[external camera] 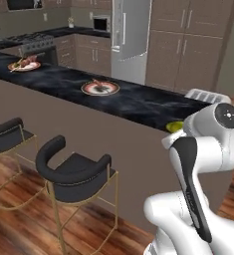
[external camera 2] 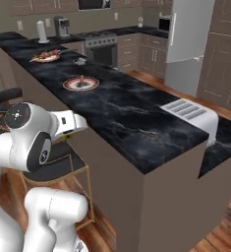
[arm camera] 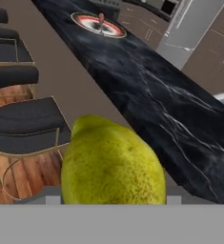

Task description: Pick up the pear and banana from the fridge and place one fruit on each plate on the dining counter.

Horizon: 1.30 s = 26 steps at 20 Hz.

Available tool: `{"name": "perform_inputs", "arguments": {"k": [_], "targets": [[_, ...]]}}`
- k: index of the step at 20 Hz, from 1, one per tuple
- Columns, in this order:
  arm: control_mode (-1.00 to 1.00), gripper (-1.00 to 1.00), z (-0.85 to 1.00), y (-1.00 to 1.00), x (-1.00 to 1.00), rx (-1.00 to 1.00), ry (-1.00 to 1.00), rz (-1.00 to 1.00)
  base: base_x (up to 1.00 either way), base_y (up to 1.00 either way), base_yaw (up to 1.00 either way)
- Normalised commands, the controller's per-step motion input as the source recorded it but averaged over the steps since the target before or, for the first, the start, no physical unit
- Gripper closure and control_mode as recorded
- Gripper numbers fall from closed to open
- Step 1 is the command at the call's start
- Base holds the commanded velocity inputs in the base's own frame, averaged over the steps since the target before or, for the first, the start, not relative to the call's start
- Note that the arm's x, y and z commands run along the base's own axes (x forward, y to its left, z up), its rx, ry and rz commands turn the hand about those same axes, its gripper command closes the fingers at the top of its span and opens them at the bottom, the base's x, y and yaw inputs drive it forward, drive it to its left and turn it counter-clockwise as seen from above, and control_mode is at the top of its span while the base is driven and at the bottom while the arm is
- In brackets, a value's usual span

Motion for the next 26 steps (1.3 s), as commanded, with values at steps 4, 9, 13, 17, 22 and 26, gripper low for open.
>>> {"name": "perform_inputs", "arguments": {"k": [4,9,13,17,22,26], "targets": [[1.00,1.00,0.00,0.00,0.00,0.00,0.00,0.00,0.10,0.39,-0.32],[1.00,1.00,0.00,0.00,0.00,0.00,0.00,0.00,0.03,0.40,-0.32],[1.00,1.00,0.00,0.00,0.00,0.00,0.00,0.00,0.00,0.36,-0.32],[1.00,1.00,0.00,0.00,0.00,0.00,0.00,0.00,0.03,0.38,-0.32],[1.00,1.00,0.00,0.00,0.00,0.00,0.00,0.00,0.07,0.40,-0.29],[1.00,1.00,0.00,0.00,0.00,0.00,0.00,0.00,0.11,0.43,-0.26]]}}
